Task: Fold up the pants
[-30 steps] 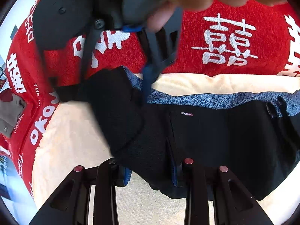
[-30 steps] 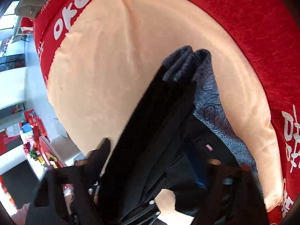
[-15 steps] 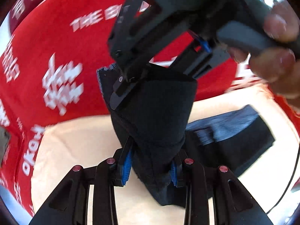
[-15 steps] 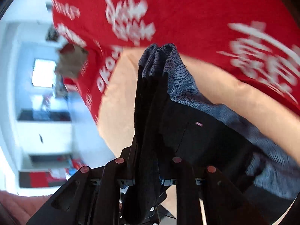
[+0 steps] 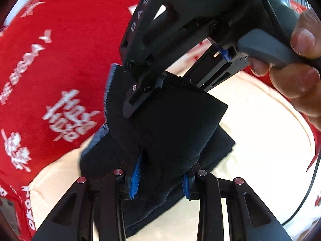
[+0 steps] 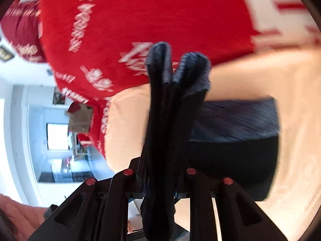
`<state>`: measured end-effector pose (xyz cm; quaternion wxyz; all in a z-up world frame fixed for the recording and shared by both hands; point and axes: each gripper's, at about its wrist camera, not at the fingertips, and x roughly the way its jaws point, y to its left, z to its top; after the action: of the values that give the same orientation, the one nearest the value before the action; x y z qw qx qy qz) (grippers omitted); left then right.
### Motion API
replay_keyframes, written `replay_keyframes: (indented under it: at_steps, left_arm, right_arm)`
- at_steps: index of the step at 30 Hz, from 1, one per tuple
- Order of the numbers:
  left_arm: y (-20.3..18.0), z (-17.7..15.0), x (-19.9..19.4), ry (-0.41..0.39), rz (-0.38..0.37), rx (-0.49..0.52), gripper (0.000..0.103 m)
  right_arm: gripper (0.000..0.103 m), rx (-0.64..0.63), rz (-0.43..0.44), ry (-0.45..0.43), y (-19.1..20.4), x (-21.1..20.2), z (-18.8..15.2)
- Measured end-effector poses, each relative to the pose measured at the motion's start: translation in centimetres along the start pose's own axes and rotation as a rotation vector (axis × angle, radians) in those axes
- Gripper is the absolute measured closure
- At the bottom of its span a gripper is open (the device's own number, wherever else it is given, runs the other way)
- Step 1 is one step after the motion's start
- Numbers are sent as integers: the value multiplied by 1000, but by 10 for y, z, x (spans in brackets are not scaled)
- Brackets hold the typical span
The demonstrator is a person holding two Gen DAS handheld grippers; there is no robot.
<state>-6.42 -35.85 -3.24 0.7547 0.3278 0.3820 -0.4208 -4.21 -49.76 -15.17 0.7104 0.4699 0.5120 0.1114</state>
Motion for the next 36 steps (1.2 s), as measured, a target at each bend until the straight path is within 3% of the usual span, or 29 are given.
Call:
replay_keyframes:
  at_steps: [7, 9, 11, 15, 18, 21, 24, 36]
  left_arm:
    - [-43, -3, 44, 79, -9, 67, 69]
    - [-45, -5, 49, 96, -8, 66, 68]
    - [-46, -8, 52, 114, -7, 66, 53]
    - [-40, -14, 44, 122, -49, 56, 52]
    - [-29, -19, 30, 135, -91, 29, 52]
    - [-14, -27, 13, 150, -104, -22, 51]
    - [7, -34, 2, 154, -69, -60, 51]
    - [104, -67, 28, 286, 7, -357, 51]
  right_arm:
    - [81, 58, -38, 5, -76, 11, -2]
    - [76, 53, -58, 12, -86, 12, -4]
    - [74, 56, -60, 8, -88, 14, -7]
    - [72, 55, -81, 5, -85, 9, -13]
    - [67, 44, -142, 4, -83, -3, -19]
    - [66, 26, -275, 7, -76, -14, -28]
    - [66, -30, -411, 18, -66, -22, -41]
    - [66, 4, -497, -83, -42, -34, -80]
